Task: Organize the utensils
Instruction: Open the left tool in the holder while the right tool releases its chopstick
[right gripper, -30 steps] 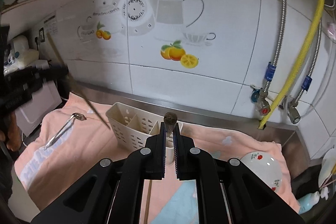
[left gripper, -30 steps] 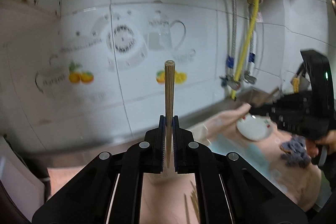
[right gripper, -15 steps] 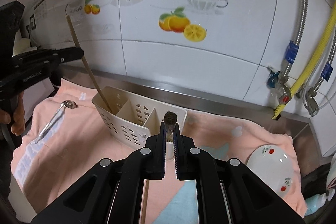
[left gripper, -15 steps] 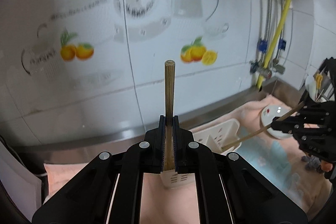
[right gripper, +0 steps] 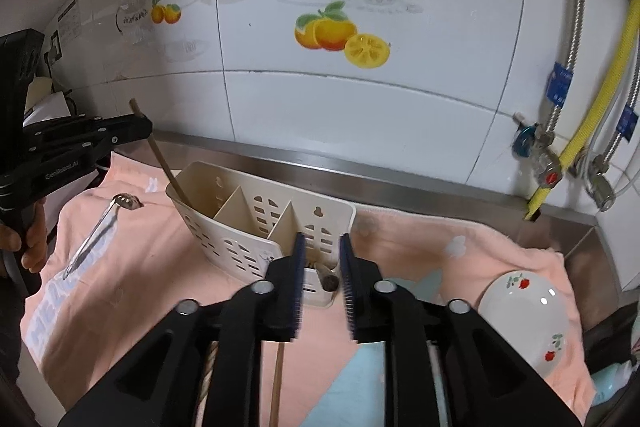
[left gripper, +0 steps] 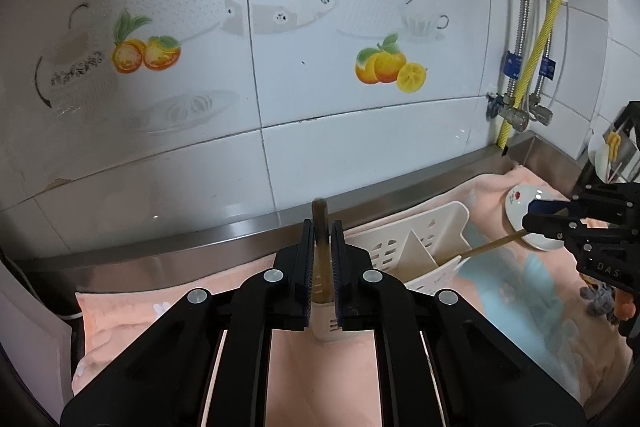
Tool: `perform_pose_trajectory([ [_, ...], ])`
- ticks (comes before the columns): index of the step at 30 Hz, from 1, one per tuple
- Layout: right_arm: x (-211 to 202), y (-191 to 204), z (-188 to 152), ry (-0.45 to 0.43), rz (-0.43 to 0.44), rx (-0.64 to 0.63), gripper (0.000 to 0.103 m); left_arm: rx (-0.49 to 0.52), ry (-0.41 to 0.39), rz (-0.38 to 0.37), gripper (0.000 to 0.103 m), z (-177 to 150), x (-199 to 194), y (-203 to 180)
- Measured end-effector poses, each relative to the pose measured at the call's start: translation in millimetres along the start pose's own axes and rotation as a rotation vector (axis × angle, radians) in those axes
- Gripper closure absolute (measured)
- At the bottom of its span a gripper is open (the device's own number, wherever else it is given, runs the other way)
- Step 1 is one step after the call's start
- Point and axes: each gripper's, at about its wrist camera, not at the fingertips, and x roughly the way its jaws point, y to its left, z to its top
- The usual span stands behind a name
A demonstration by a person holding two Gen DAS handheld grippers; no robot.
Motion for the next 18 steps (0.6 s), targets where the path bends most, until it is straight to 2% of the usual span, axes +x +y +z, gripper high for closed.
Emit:
perform_pose_trajectory([
  [2, -9.1, 0.3, -0.7, -0.018, -0.013, -0.003, 0.072, -0.007, -0.012, 0.002, 0.092, -1.3, -9.6, 0.9],
  [4, -21.5, 1.3, -3.8, -0.039, -0.020, -0.002, 0.070, -0.020, -0.027, 0.000, 0.082, -4.7, -22.2, 2.2],
  [6, -33.4, 3.6, -9.3, -0.055, -0.025, -0.006, 0.068, -0.019, -0.042, -0.002, 0.080, -9.9, -35.2, 1.4],
  [11, -64.2, 17.9, -37.0, -0.090, -0.032, -0.023, 0.066, -0.005, -0.046, -0.012, 0.079, -33.3, -60.6, -4.1],
  [18, -77.4, 36.5, -93.2, -0.065, -0.022, -0.023, 0.066, -0.005, -0.006, -0.049, 0.079, -85.4, -81.2, -16.4],
])
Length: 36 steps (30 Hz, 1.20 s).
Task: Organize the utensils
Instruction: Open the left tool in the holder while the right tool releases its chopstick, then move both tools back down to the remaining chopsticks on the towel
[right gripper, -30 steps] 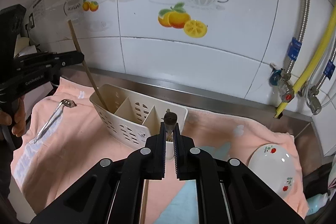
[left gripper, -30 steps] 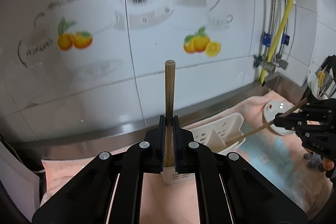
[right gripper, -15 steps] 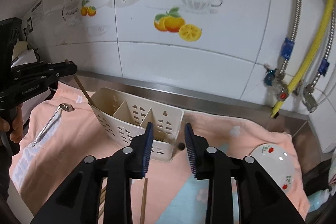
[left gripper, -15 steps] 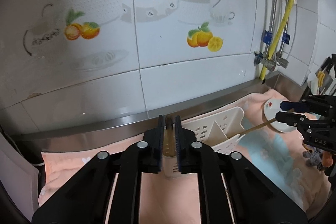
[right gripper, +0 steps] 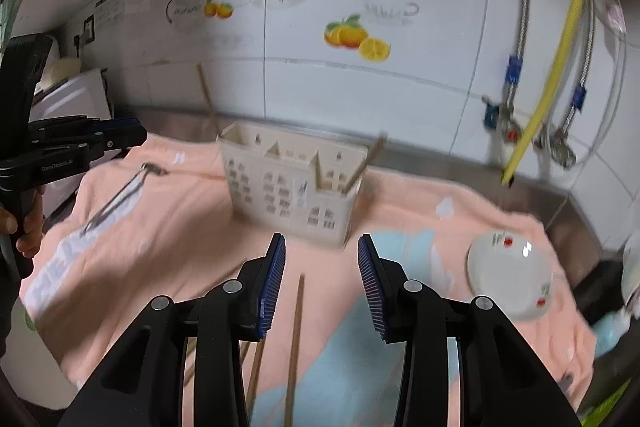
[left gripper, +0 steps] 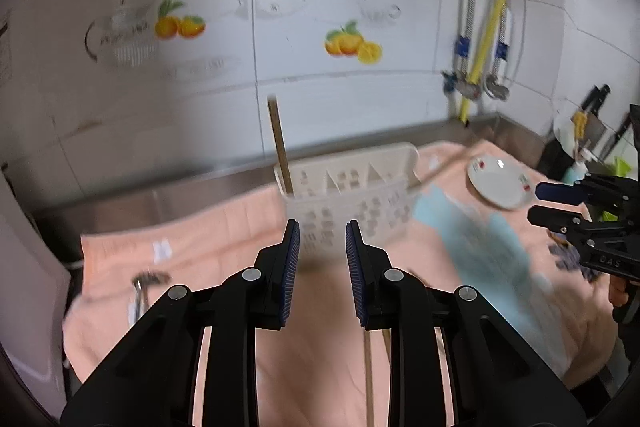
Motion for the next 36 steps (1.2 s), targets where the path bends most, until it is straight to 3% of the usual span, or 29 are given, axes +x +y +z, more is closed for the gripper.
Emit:
perform_pose_trajectory([
  [10, 0.6, 8.8, -88.7, 0.082, -0.015, 0.073, 0.066, -0.029, 0.115, -0.049, 0.073, -86.4, -4.9, -13.0],
  [19, 12.8, 20.9, -139.6, 0.145, -0.021, 0.089, 0.067, -0.061, 0.241, -0.095, 0.073, -150.6, 13.8, -24.9],
  [24, 27.3, 21.8, -156.1, 0.188, -0.013, 0.103, 0.073, -0.078, 0.288, -0.103, 0.073, -169.8, 25.3, -27.8],
  [36, 49.2, 21.2, -165.6, 0.239, 0.011, 0.114, 0.082, -0.072, 0.321, -0.109, 0.073, -178.5, 37.8, -32.1],
])
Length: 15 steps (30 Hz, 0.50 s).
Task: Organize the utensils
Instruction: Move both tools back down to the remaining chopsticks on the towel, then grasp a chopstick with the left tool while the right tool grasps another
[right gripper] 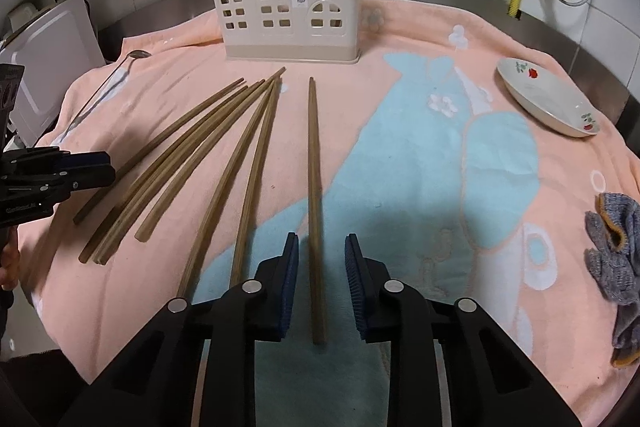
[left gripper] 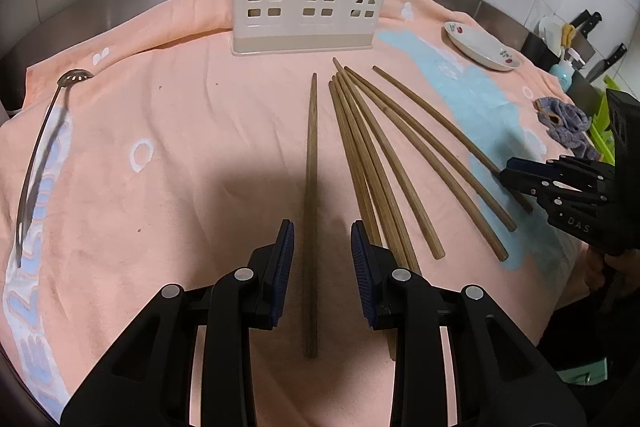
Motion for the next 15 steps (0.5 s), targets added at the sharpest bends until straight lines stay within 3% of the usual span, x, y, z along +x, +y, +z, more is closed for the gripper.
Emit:
perform_pose_trajectory([
  [6, 5.8, 3.8, 0.8, 0.008, -0.001, -0.016, 0.087, -0.001, 0.008, -0.003, 0.074, -1.5, 3.3, 1.7],
  [9, 5.4, 3.8, 0.6, 0.009, -0.004, -0.020, 0.089, 0.003, 0.013, -0.011, 0.082, -2.1, 5.8, 1.0],
  [15, 5.1, 2.4, -0.4, 0.012, -0.011, -0.021, 0.092, -0.003, 0.023, 0.003, 0.086, -3.5, 11.7, 2.5],
])
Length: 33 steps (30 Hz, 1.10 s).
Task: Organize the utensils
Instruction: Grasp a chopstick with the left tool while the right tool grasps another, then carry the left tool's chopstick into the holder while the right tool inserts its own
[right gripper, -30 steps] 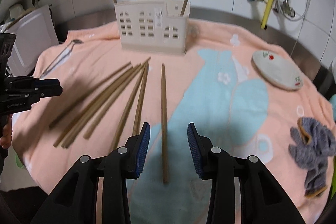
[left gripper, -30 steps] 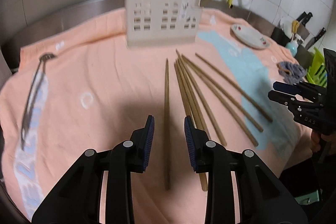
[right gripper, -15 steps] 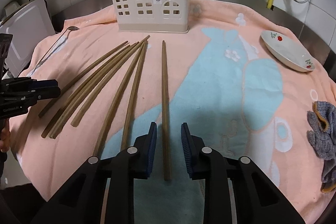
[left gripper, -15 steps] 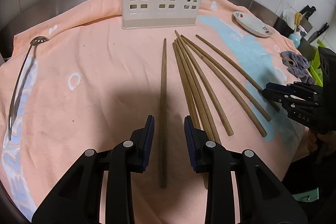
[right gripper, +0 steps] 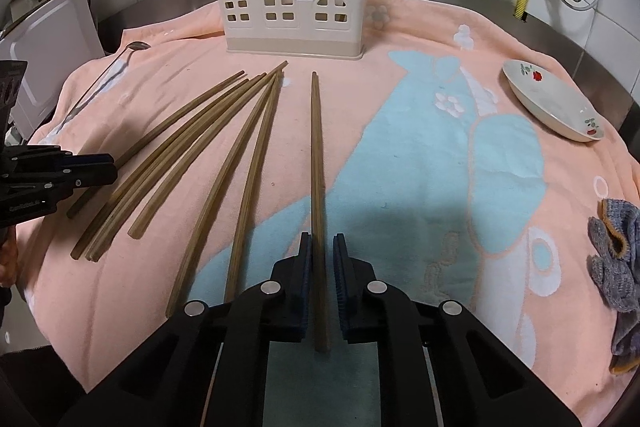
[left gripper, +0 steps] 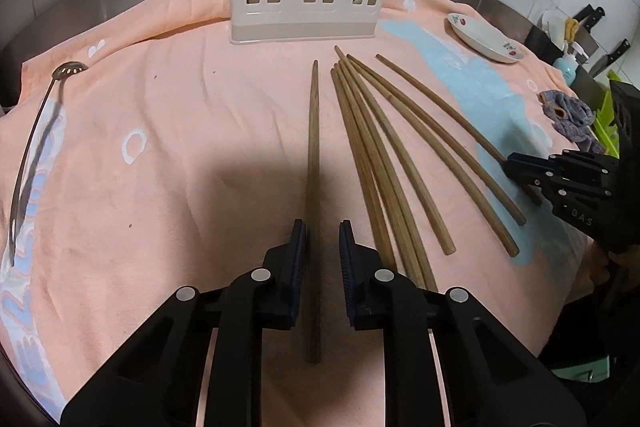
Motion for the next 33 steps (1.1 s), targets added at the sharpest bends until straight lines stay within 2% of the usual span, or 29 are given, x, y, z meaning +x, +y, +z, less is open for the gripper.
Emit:
perform_pose_trajectory([
  [14, 2.5, 6.3, -0.3, -0.018, -0.044, -0.035, 0.093, 0.040, 0.009, 0.043, 0.087, 3.0, 5.9, -6.8],
  [18, 1.4, 8.2, -0.3, -0.020, -0.050, -0.038, 0.096, 0.030, 0.011, 0.061, 0.096, 5.4, 5.9, -6.2],
  [23, -7.3, 9.5, 0.8, -0.036, -0.052, -0.043, 0.096, 0.026, 0.010, 0.061, 0.098, 6.3, 2.4, -5.6],
  [33, -51.1, 10.7, 30.0, -0.153, -0.044, -0.060, 0.096, 0.030, -0.089, 0.049, 0.098, 26.2, -33.8, -4.9],
])
